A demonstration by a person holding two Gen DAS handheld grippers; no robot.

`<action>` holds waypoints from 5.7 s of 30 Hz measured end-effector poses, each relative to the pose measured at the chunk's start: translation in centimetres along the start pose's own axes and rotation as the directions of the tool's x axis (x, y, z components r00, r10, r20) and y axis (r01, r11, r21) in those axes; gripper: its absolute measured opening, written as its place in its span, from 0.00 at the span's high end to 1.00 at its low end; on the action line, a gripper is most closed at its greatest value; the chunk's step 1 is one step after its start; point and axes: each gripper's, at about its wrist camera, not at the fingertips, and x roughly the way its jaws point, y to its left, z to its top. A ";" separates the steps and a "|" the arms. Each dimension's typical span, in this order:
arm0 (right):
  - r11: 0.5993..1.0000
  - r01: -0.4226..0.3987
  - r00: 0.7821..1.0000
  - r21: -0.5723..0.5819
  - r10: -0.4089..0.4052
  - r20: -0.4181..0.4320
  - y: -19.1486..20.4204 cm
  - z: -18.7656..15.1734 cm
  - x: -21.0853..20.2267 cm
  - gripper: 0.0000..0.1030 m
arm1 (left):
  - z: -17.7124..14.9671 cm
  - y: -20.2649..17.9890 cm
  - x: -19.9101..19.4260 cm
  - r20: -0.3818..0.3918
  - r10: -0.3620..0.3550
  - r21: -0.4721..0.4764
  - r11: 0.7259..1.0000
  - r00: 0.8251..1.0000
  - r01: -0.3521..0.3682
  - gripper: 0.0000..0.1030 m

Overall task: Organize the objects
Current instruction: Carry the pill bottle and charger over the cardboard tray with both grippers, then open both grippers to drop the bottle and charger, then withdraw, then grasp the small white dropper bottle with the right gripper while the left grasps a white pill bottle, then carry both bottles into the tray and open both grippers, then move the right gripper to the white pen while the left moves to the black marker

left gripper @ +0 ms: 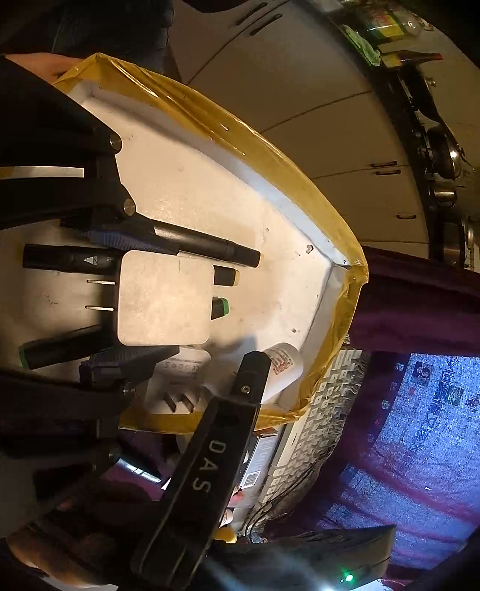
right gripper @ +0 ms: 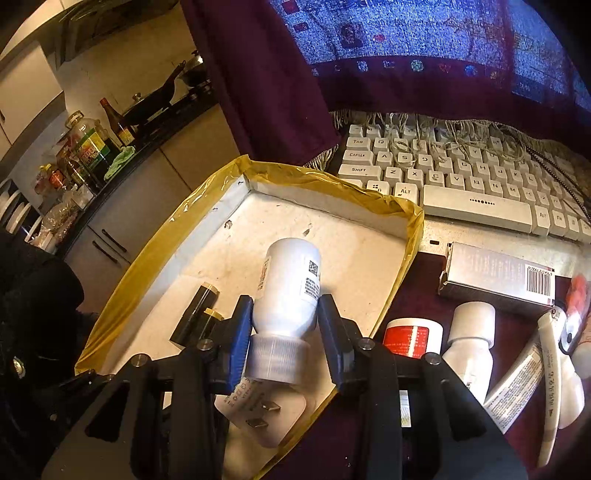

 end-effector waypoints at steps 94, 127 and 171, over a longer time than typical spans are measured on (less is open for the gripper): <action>0.961 0.256 0.955 0.108 -0.268 0.123 -10.6 -9.7 -13.7 0.77 | -3.6 -13.0 -1.3 0.040 -0.124 0.276 0.955 0.992 0.108 0.71; 0.985 -0.098 0.995 -0.142 0.099 0.001 3.9 -7.4 -7.4 0.77 | -1.4 3.6 -5.9 0.075 -0.071 -0.054 0.996 0.995 0.075 0.71; 0.988 -0.107 0.980 -0.109 0.124 0.159 1.1 -9.1 -11.3 0.46 | -1.6 -0.3 -8.0 0.252 -0.109 0.093 0.992 0.962 0.088 0.32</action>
